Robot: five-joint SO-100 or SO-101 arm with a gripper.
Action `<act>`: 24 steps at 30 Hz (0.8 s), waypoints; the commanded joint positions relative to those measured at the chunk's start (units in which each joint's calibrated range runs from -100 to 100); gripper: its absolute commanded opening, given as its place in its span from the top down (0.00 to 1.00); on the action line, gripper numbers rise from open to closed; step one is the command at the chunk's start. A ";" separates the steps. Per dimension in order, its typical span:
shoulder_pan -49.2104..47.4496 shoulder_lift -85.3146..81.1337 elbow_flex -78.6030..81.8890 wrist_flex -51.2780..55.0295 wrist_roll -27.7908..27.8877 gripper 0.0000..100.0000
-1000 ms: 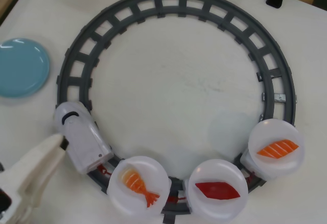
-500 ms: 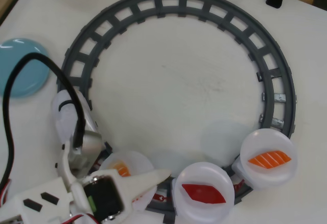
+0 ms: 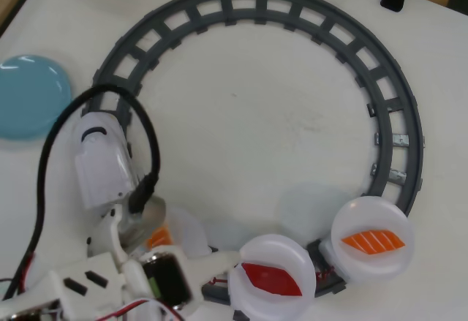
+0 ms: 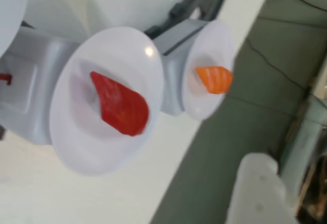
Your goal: Pick up the sushi from the Shinkansen and put it on the blue dish
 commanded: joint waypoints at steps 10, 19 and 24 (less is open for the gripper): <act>-0.42 9.45 2.03 4.30 -0.41 0.89; -4.38 9.62 1.85 4.47 -0.20 0.76; -5.35 9.70 3.11 4.72 -0.41 0.74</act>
